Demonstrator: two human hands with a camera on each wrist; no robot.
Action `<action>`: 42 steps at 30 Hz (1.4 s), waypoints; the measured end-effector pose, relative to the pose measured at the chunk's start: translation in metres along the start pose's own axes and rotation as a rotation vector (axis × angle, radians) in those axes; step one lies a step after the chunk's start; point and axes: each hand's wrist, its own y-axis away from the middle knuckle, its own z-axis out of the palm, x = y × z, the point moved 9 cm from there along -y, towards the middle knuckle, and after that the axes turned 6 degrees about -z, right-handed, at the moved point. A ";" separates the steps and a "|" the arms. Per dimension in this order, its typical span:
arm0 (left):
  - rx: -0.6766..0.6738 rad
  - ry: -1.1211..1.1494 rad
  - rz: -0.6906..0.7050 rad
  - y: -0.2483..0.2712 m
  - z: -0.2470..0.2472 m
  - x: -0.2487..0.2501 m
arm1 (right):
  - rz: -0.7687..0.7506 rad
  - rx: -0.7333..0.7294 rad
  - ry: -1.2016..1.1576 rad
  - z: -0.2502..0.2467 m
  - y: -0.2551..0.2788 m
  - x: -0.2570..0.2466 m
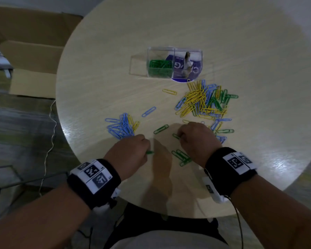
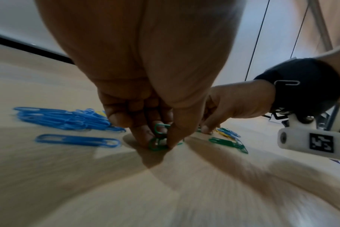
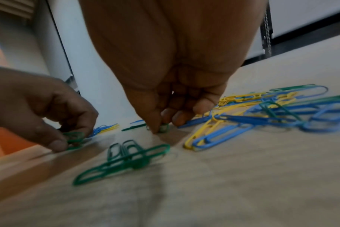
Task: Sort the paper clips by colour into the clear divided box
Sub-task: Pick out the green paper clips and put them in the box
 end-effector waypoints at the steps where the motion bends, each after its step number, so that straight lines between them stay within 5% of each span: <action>1: 0.003 0.034 -0.016 -0.004 -0.002 -0.001 | -0.012 -0.016 0.015 0.000 0.001 -0.001; 6: 0.211 0.185 -0.053 -0.031 -0.035 -0.002 | -0.171 -0.119 0.245 0.006 0.024 -0.020; 10: 0.284 0.089 -0.043 -0.045 -0.039 0.003 | -0.227 -0.129 0.270 0.009 0.054 -0.022; 19: 0.218 -0.067 0.021 -0.045 -0.024 0.020 | -0.163 -0.042 0.257 0.024 0.061 -0.026; 25: 0.079 -0.153 -0.050 -0.052 -0.021 0.019 | -0.058 -0.135 0.189 0.035 0.062 -0.026; 31: -0.001 -0.361 0.058 -0.043 -0.027 0.038 | -0.072 -0.077 0.198 0.028 0.061 -0.026; 36: -0.029 -0.035 -0.011 -0.058 -0.022 0.008 | 0.052 0.069 -0.075 -0.027 0.034 -0.002; 42: 0.335 0.501 -0.303 -0.079 -0.109 -0.039 | 0.164 0.365 -0.287 -0.120 -0.034 0.029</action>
